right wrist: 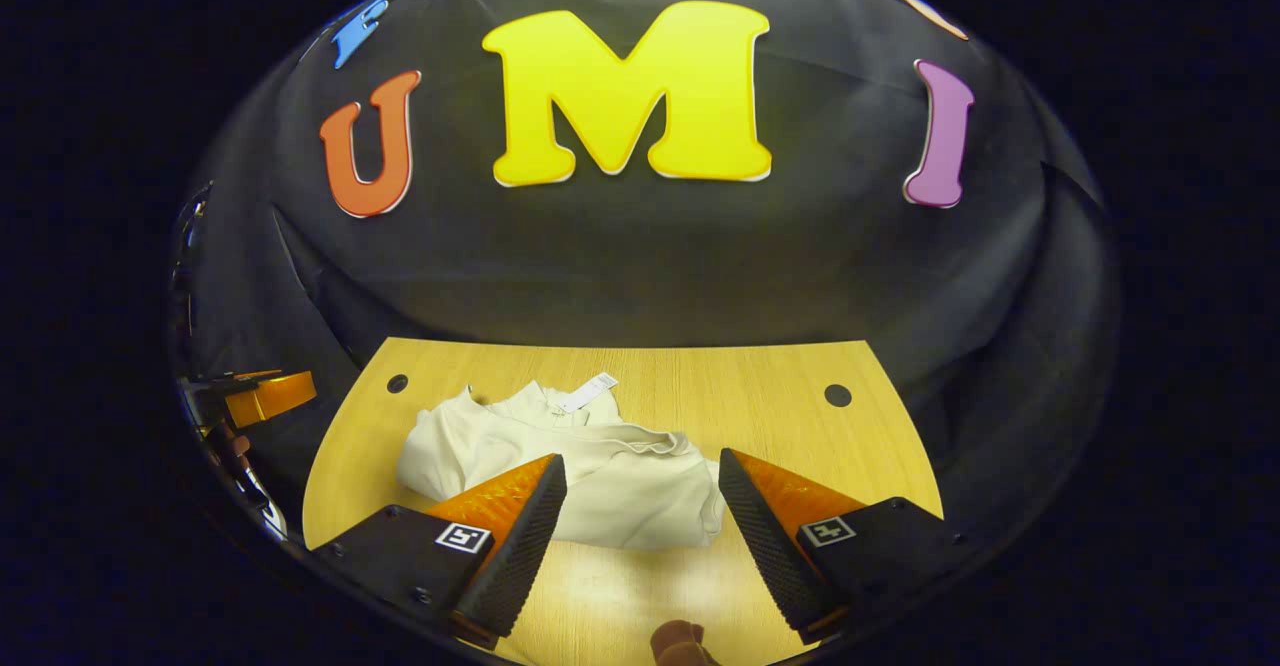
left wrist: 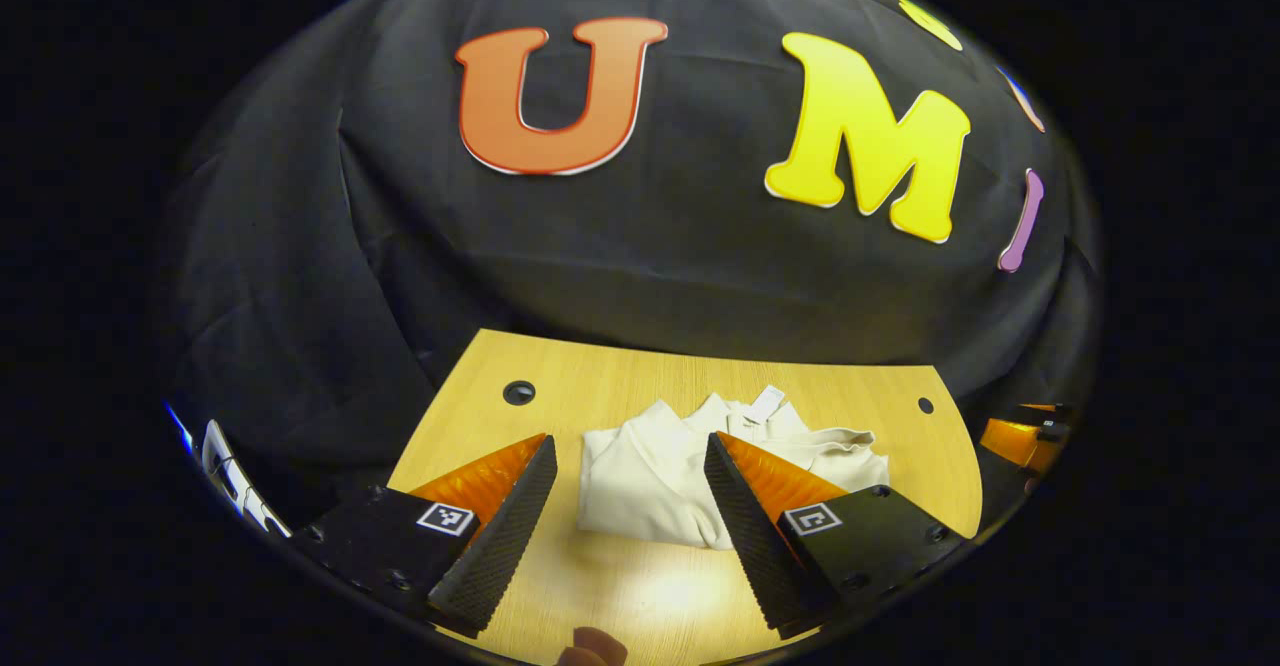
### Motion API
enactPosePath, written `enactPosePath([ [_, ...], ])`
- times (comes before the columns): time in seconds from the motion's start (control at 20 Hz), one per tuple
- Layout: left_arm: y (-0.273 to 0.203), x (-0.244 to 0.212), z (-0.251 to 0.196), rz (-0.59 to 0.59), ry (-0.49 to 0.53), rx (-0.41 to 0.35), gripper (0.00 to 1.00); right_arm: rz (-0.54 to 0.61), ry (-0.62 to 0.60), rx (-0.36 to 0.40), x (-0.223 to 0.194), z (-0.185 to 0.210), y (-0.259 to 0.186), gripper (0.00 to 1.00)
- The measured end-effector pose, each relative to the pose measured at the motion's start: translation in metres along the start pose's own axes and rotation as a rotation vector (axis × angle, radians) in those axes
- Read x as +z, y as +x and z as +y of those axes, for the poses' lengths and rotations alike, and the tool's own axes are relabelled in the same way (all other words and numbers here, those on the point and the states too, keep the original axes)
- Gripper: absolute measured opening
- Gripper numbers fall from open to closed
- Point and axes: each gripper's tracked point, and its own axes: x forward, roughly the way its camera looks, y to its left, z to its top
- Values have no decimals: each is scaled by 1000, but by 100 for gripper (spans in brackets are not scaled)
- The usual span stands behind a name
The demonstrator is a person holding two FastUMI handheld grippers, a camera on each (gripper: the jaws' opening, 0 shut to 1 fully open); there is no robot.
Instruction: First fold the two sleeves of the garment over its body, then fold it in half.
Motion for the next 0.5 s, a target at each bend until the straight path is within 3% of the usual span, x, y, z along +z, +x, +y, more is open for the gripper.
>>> enactPosePath([
  [0.05,-17,1,-1,-44,-6,0,96,-42,-19,-5,2,0,-15,92],
  [0.15,-49,-3,6,-112,-16,24,96,-106,-38,-23,1,1,-50,96],
  [0.4,-128,0,12,-308,24,92,96,-310,-74,-10,0,14,-126,95],
  [0.5,-159,5,6,-395,30,83,96,-422,-55,-21,9,12,-156,93],
])
